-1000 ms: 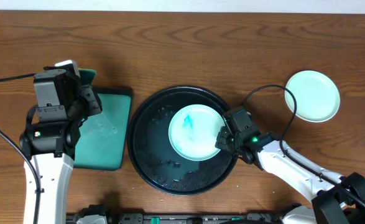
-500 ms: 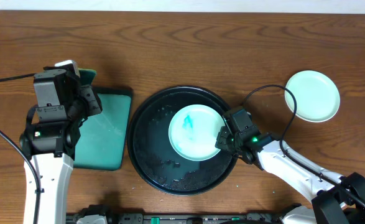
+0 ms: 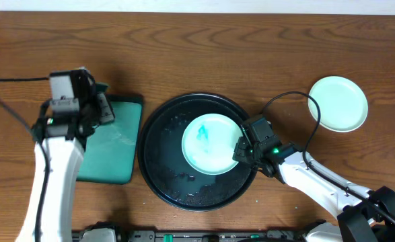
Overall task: Clean dirty plates on tray and stack at the side
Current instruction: 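Carry the sponge with the left gripper over to the green plate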
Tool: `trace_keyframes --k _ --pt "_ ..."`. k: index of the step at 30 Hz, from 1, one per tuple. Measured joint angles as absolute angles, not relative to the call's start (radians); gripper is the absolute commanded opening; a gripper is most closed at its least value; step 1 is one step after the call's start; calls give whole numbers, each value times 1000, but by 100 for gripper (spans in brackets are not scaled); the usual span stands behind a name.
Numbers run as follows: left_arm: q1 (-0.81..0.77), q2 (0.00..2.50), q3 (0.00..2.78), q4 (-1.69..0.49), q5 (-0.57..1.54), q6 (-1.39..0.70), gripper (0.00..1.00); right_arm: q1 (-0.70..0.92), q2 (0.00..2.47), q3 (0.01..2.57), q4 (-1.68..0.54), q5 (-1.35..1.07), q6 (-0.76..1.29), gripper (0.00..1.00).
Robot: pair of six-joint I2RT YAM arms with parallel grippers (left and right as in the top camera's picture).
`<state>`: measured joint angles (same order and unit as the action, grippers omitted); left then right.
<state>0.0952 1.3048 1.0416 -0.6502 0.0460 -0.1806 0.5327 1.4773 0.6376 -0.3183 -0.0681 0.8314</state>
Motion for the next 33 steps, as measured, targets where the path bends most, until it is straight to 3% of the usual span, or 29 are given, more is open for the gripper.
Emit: trace_keyframes --k 6,15,25,33 --pt "95 1436 1041 -673 139 -242 7 533 1477 638 -327 -142 828 1" --pt "65 1444 1041 -736 387 -322 7 597 1478 638 -307 -191 819 1" --pt "-252 1462 1041 -710 389 -395 7 598 1478 638 -302 -194 817 1" --pt "-400 1692 1041 -607 359 -451 7 598 1478 638 -302 -191 817 1"
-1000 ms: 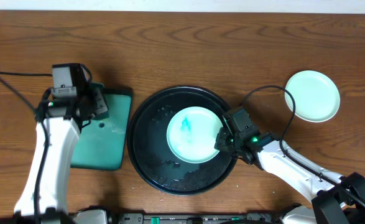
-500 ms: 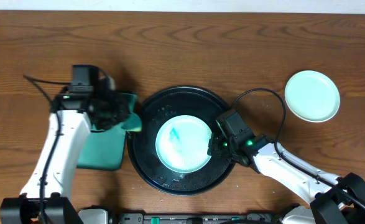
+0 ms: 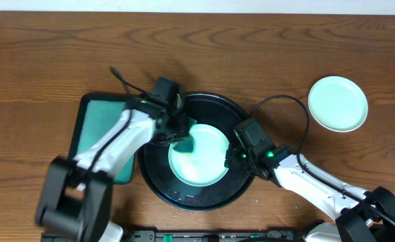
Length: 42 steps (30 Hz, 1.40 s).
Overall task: Clean dirty plates on tray and stack at the side
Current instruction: 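Carry the sponge with the left gripper over to the green plate, then scrub the green plate with the sponge while the right gripper holds it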
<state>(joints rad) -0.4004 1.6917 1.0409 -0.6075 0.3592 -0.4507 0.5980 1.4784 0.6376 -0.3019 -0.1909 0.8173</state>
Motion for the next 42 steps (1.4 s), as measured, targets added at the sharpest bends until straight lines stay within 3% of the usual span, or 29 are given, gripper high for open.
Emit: trace_keyframes --k 16,26,35,42 --pt "-433 1867 1090 -605 529 -408 7 597 1482 633 -322 -167 817 1" --pt "-629 1905 1079 -657 686 -326 7 597 1482 622 -331 -153 810 1" --pt "-612 1906 1080 -728 662 -295 7 597 1482 621 -331 -170 810 1" --pt "-553 1891 1084 -792 542 -389 7 599 1483 624 -297 -229 810 1"
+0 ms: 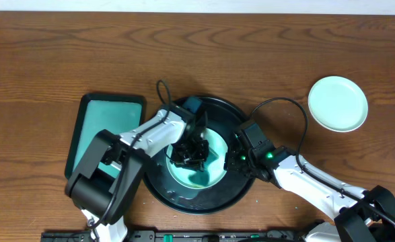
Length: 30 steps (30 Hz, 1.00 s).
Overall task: Clean dirty plates on tray and stack at the side
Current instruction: 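Scrub the green plate with the sponge while the right gripper holds it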
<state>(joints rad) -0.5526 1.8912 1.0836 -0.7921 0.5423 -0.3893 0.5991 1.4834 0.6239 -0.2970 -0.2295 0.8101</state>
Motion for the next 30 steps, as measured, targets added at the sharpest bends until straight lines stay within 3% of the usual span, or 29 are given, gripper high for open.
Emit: trace_keyframes --k 8,16,30 --pt "-488 1869 1098 -811 383 -476 7 606 1483 647 -286 -254 810 1" --pt "-466 1861 1139 -833 76 -543 7 603 1482 645 -309 -195 812 1" --pt "-515 1863 1142 -829 -23 -543 7 603 1482 645 -289 -189 815 1"
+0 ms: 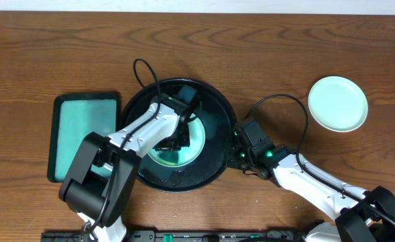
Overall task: Clean dirty plates on tray and stack at the side
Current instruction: 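Scrub the green plate with the sponge while the right gripper holds it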
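A mint plate lies in the round black tray at the table's middle. My left arm reaches across the tray from the lower left. Its gripper is down on the plate's middle and covers much of it. The fingers, and anything between them, are hidden under the wrist. My right gripper sits at the tray's right rim, apart from the plate, with its fingers hidden too. A clean mint plate lies alone at the far right.
A green rectangular tray lies left of the black tray, with my left arm crossing its lower right corner. Cables loop above the black tray and over the right arm. Bare wooden table stretches along the far side.
The black tray with its plate now lies further left and slightly further from me. The green tray also lies further left. My left gripper stays on the plate. The right gripper, earlier at the plate's edge, is now at the tray's rim.
At first my left gripper was over the green tray and the plate, marked with a teal smear, lay bare in the black tray with my right gripper at its edge. Then the left gripper was on the plate. Both trays have since shifted left.
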Tool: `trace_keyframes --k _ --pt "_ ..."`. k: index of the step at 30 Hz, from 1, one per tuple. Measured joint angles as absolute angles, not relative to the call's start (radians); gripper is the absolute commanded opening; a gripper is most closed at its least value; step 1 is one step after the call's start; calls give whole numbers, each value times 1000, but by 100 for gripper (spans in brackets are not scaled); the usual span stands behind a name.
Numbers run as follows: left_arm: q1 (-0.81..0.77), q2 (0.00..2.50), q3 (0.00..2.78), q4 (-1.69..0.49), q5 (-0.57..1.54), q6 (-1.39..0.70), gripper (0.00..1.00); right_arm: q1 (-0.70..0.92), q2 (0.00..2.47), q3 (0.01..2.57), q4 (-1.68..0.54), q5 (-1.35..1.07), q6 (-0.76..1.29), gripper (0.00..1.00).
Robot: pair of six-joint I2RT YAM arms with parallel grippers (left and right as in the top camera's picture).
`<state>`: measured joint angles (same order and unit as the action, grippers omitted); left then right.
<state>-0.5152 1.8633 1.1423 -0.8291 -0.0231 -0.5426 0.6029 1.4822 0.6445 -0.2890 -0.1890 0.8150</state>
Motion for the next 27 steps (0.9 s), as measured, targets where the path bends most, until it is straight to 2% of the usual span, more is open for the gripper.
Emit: trace_keyframes --k 16,27 --pt "-577 1864 1139 -801 -54 -447 7 603 1482 645 -282 -158 835 1" --pt "-580 1868 1147 -691 184 -339 7 592 1482 644 -281 -98 860 1"
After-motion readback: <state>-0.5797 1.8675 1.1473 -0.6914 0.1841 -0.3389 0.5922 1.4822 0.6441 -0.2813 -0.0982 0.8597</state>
